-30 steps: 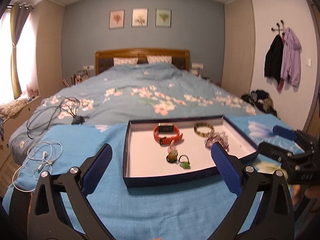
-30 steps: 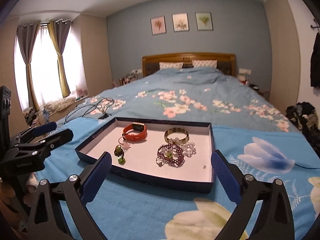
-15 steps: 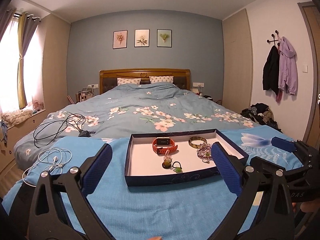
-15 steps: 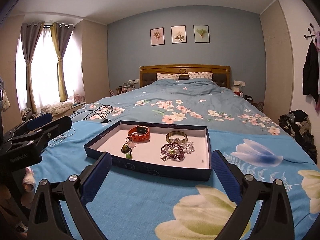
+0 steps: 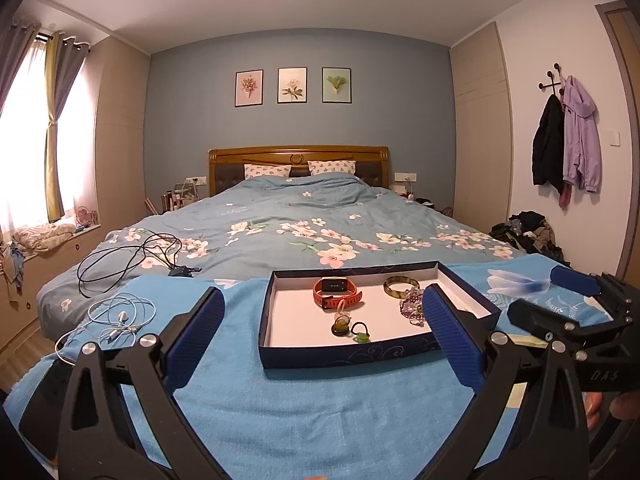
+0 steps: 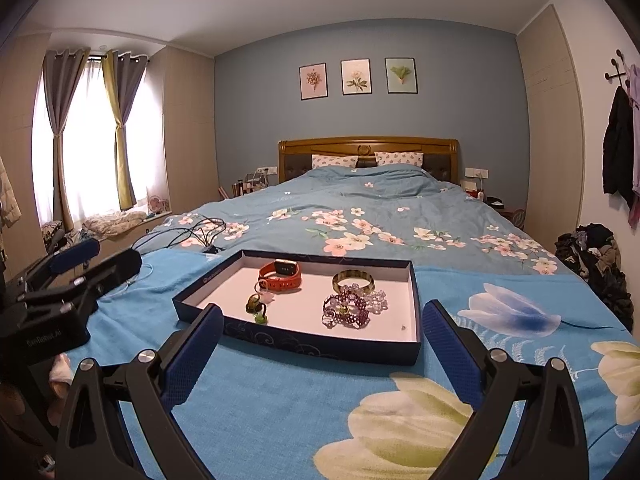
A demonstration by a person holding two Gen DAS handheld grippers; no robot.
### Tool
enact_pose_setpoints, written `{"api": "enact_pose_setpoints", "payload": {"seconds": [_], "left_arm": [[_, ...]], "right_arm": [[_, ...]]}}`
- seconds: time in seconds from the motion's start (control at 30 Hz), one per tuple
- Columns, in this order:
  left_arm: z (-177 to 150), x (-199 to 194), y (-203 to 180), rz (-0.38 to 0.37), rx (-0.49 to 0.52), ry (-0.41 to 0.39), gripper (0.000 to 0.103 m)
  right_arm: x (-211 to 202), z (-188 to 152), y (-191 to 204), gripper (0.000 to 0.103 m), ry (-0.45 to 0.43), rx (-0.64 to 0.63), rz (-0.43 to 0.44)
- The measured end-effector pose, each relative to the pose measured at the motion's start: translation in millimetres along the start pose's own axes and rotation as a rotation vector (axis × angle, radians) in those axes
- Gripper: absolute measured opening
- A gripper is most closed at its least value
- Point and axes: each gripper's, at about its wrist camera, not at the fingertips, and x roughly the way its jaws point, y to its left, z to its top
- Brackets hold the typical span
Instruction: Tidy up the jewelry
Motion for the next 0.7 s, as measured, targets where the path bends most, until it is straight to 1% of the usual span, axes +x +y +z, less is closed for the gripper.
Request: {"api": "enact_pose_setpoints", "payload": {"seconds": [0.7], "left_arm": [[0.5,-5.9,2.3,0.009,0.0,0.003,0.097]], "right_arm": [[-8.4,3.6,2.9,0.096,-0.016,-0.006,-0.007]]}}
